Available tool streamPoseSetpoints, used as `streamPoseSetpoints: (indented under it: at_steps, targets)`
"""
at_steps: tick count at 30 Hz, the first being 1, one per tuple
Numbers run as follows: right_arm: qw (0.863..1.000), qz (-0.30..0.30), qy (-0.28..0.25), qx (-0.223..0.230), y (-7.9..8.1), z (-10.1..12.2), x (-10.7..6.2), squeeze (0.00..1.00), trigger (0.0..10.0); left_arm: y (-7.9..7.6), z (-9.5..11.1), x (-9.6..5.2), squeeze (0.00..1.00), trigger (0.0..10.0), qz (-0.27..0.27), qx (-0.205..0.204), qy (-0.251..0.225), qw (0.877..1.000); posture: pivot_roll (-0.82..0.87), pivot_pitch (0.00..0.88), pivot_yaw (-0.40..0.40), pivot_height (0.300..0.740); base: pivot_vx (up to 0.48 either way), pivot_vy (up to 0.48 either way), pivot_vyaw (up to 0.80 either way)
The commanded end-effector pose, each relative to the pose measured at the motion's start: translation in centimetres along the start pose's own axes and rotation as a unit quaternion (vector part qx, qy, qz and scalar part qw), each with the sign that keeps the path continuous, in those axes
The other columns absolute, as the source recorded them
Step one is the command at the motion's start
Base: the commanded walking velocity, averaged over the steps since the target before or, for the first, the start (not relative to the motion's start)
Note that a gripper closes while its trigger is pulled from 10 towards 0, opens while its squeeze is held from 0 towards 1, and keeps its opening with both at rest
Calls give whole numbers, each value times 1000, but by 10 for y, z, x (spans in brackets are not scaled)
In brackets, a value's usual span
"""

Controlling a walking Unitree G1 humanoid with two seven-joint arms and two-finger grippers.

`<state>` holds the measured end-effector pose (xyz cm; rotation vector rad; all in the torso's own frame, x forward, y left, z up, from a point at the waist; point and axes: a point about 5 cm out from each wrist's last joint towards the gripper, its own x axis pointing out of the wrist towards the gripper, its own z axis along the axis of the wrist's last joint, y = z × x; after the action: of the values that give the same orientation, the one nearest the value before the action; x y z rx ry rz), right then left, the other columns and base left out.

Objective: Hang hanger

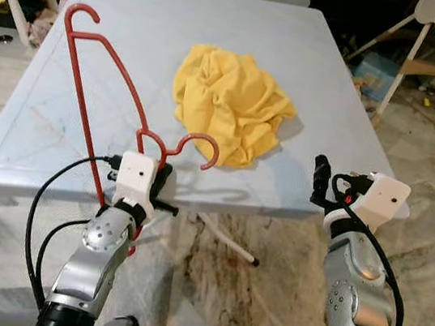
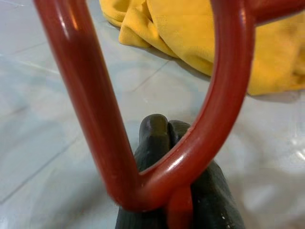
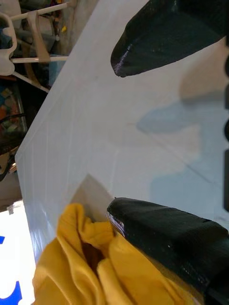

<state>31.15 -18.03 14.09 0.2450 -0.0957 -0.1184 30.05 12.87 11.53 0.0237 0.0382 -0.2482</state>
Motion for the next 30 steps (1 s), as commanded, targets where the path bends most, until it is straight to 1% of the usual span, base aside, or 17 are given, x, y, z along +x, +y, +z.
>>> streamPoseSetpoints:
  at_steps: [1,15,21,28,30]
  targets:
    - [1000,-14,8,3,-6,-1,0,0,10000,0,-14,-5,0,10000,-1,-1,31,1000,73,165,-60,740,-300,0,0]
    - [1000,-15,11,3,-7,-2,0,0,10000,-2,-16,-5,0,10000,-10,6,34,999,70,162,-62,740,-298,0,0]
    - [1000,-20,15,2,-11,-3,-1,0,10000,-1,-17,-5,0,10000,-12,9,36,999,72,161,-60,740,-268,0,0]
    - [1000,-20,20,3,-11,-7,-2,0,10000,-1,-20,-6,0,10000,-24,11,36,999,70,162,-57,740,-38,0,-646]
    - [1000,-20,23,3,-10,-9,-4,0,10000,0,-22,-6,0,10000,-29,-1,40,999,68,163,-58,740,0,0,-469]
